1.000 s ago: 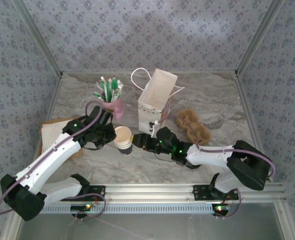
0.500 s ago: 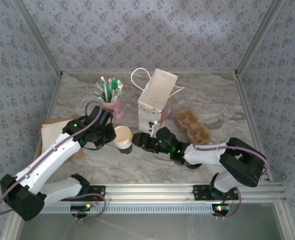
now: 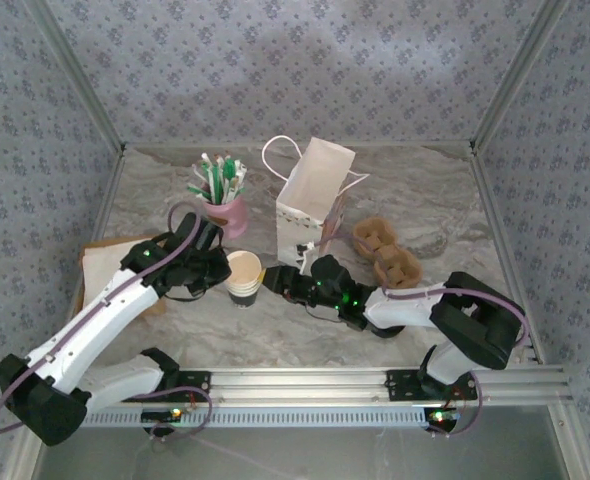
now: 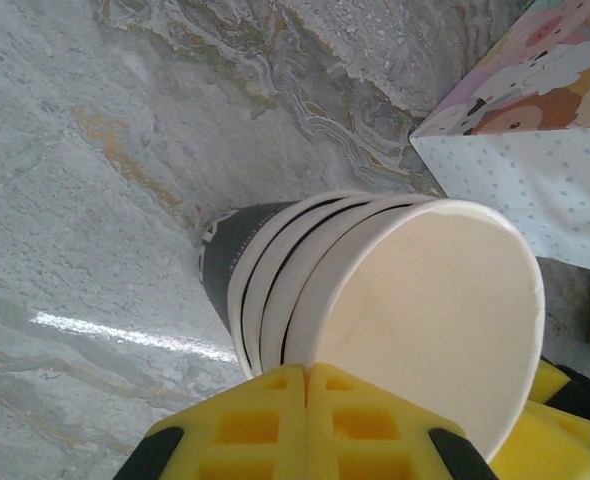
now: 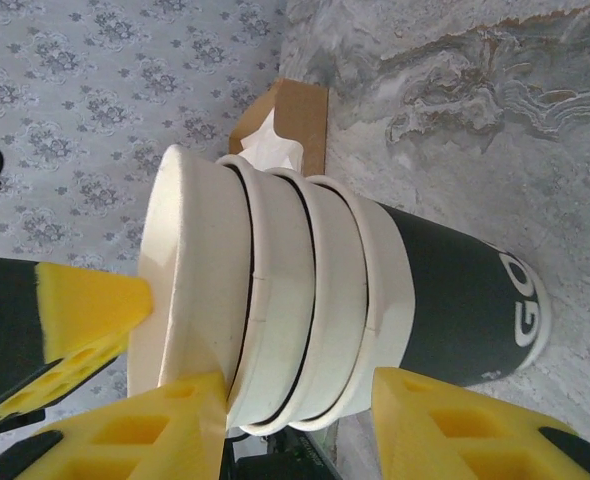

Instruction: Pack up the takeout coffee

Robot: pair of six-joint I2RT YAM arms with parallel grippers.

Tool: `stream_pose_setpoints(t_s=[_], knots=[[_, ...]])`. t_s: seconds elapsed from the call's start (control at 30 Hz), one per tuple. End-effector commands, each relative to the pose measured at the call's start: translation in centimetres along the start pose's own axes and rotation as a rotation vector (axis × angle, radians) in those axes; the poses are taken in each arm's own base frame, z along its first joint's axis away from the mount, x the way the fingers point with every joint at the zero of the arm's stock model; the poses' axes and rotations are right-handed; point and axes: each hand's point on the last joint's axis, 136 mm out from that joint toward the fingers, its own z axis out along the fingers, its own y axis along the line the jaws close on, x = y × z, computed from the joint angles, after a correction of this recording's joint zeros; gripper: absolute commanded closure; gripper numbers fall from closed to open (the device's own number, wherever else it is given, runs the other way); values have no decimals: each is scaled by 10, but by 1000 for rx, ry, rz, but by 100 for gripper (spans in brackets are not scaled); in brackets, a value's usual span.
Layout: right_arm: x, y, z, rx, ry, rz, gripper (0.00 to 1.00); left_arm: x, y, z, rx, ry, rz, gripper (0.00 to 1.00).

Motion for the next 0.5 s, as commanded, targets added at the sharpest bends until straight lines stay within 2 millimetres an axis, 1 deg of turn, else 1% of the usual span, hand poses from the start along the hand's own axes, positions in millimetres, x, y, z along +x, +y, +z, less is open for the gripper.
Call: stream_pose_setpoints(t_s=[0.0, 0.2, 0.47], knots=[[5, -19, 2, 52, 10, 24, 56, 0, -14, -10, 75, -3, -14, 100], [7, -22, 6, 52, 17, 31, 56, 0, -17, -11, 92, -6, -20, 100], [6, -14, 6, 39, 16, 23, 56, -1, -16, -14, 105, -17, -36, 100]])
